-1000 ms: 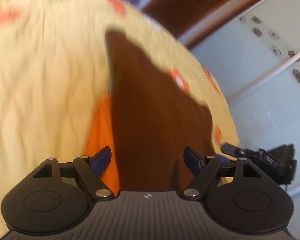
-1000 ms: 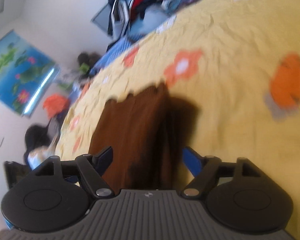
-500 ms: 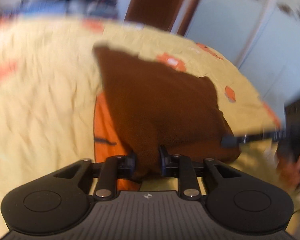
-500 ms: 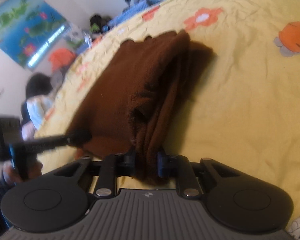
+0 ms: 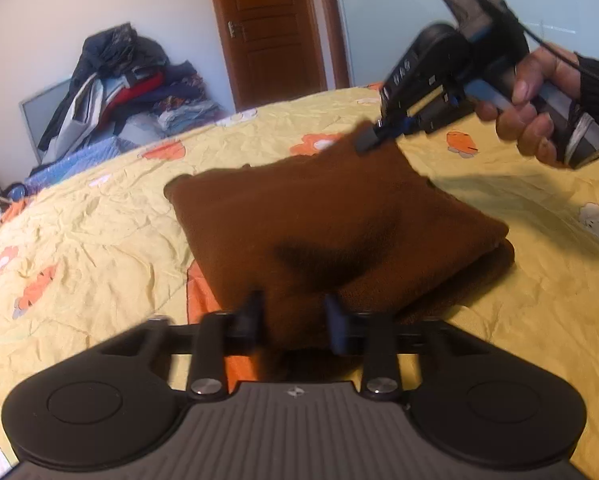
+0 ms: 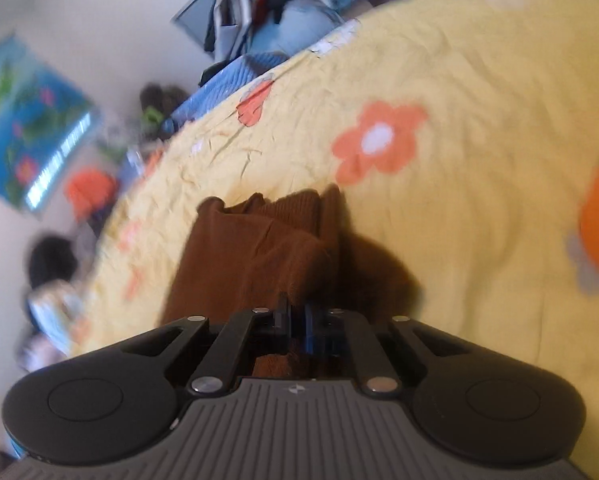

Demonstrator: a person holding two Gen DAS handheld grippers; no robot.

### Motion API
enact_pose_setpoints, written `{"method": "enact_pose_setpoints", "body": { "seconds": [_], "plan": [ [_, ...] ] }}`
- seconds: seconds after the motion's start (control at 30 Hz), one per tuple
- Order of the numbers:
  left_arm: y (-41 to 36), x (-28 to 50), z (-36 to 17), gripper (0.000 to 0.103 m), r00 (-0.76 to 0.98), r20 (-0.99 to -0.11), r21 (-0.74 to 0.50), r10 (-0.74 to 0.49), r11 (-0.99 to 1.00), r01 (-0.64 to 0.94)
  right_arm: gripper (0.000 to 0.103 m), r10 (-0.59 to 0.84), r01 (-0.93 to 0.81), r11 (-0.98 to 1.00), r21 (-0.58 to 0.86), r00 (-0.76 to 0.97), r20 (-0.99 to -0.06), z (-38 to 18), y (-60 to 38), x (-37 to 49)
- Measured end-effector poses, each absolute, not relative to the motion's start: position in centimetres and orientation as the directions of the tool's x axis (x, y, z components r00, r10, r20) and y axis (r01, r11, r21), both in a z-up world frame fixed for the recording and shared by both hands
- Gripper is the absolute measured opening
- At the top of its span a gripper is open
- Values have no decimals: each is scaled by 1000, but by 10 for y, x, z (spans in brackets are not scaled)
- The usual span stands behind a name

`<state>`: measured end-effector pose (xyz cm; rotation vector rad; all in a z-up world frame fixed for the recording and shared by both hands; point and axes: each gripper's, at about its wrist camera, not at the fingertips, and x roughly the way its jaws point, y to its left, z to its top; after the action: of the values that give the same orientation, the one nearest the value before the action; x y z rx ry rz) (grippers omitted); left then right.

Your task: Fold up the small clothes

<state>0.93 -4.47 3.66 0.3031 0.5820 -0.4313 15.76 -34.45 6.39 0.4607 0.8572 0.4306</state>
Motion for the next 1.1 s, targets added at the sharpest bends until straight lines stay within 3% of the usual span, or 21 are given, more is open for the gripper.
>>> {"method": "enact_pose_setpoints", "body": {
  "seconds": [0.17, 0.2, 0.23, 0.3, 0.33, 0.43, 0.53, 0.63, 0.73, 0.8, 0.93, 0.97, 1.0, 1.07, 1.1],
  "plan": [
    [-42, 7, 32, 28, 739, -595, 120, -317, 874, 472, 13, 482, -123, 849, 513, 575, -661, 41, -355, 177],
    [-38, 5, 36, 37, 730, -601, 101, -324, 876, 472, 20, 493, -129, 842, 524, 580, -648, 41, -355, 170],
    [-32, 2, 39, 54, 723, -604, 76, -336, 879, 471, 24, 494, -124, 836, 534, 594, -635, 44, -356, 161],
    [-16, -9, 46, 80, 736, -584, 50, -343, 889, 455, 50, 524, -147, 804, 576, 632, -570, 56, -365, 138],
    [-10, -16, 50, 82, 757, -555, 51, -344, 894, 444, 54, 535, -160, 787, 596, 658, -529, 63, -370, 123],
    [-5, -25, 58, 82, 768, -517, 59, -379, 879, 473, 53, 620, -224, 735, 640, 606, -500, 75, -368, 94],
    [-21, -23, 56, 82, 770, -492, 118, -405, 846, 520, 53, 612, -260, 772, 580, 552, -566, 73, -354, 77],
    [-46, -12, 44, 82, 721, -540, 139, -434, 799, 585, 51, 560, -268, 826, 496, 494, -665, 57, -331, 78],
    [-58, 4, 19, 82, 691, -626, 175, -360, 799, 575, 23, 515, -317, 857, 407, 477, -712, 43, -318, 78],
    [-41, 5, 21, 81, 660, -638, 87, -398, 813, 575, 11, 534, -297, 846, 443, 479, -697, 43, -334, 77],
    [-1, 6, 28, 81, 624, -657, -57, -423, 853, 519, 13, 561, -260, 825, 503, 494, -664, 40, -357, 67],
    [13, 9, 31, 81, 623, -647, -131, -439, 869, 476, 33, 573, -250, 814, 525, 492, -655, 42, -358, 64],
    [29, 14, 34, 81, 611, -634, -242, -473, 872, 425, 61, 571, -228, 812, 537, 500, -651, 45, -361, 60],
    [60, 31, 34, 81, 564, -584, -503, -584, 805, 314, 79, 586, -222, 791, 570, 545, -600, 52, -369, 54],
    [73, 40, 29, 81, 543, -546, -620, -638, 744, 250, 78, 608, -207, 767, 608, 540, -582, 51, -374, 55]
  ]
}}
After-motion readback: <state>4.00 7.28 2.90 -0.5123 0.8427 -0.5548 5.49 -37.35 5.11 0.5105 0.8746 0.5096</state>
